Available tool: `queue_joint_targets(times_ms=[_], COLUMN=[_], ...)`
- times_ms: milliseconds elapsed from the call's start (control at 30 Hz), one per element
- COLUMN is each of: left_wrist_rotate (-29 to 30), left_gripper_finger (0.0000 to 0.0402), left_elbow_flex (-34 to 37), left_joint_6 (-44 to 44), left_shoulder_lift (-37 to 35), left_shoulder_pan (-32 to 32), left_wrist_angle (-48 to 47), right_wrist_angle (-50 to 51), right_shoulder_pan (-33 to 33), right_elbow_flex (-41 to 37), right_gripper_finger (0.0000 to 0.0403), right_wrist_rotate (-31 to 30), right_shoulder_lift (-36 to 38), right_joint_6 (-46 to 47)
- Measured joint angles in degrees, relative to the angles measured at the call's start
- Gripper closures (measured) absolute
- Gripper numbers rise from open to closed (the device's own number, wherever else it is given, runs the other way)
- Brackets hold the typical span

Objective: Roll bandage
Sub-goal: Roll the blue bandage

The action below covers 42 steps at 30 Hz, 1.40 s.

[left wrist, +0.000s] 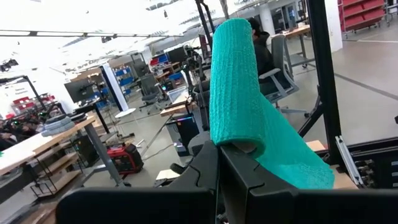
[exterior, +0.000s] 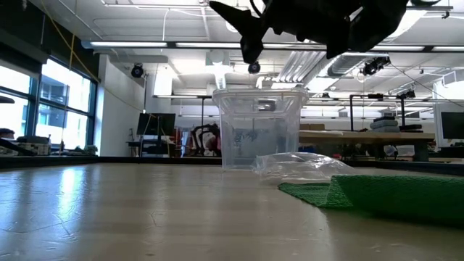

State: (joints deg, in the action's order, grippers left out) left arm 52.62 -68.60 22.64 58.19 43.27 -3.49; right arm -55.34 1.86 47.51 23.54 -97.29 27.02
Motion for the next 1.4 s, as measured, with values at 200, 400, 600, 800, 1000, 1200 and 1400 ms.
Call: queue_joint_targets(times_ms=[200, 400, 600, 800, 1000, 1200, 1400], left_wrist_rotate=[0.0, 0.0, -0.02, 0.0, 0.0, 0.05, 6.89], left_gripper_finger=[0.0401, 0.0401, 0.0401, 0.0401, 0.0401, 0.0401, 0.0401], left_elbow_flex=[0.0, 0.0, 0.0, 0.02, 0.02, 0.04, 0.76], left_joint_6=[-0.03, -0.03, -0.21, -1.72, -3.01, -12.38, -27.17], left_shoulder_lift=[0.0, 0.0, 0.0, 0.03, 0.28, 0.39, 0.39], left_shoulder_pan=[0.0, 0.01, -0.01, 0.0, 0.0, 0.0, 0.02], left_wrist_angle=[-0.13, -0.08, 0.11, 0.0, -0.07, -3.7, -11.0], right_wrist_angle=[-4.3, -5.04, -4.85, -4.05, -1.17, 4.29, 13.82], right_shoulder_pan=[0.03, 0.25, 1.2, 0.97, 0.71, 0.34, 3.13], right_elbow_flex=[-0.01, 1.78, 7.35, 8.06, 8.06, 8.04, 8.04], right_gripper_finger=[0.0167, 0.0167, 0.0179, 0.0299, 0.0388, 0.0399, 0.0402], right_wrist_rotate=[0.21, -0.41, 0.29, -3.06, -9.76, -26.35, -50.51], right_shoulder_lift=[-0.01, -2.28, -7.07, -7.29, -7.27, -3.59, 4.79], right_joint_6=[1.49, 1.47, -1.26, -4.49, -10.6, -22.9, -43.33])
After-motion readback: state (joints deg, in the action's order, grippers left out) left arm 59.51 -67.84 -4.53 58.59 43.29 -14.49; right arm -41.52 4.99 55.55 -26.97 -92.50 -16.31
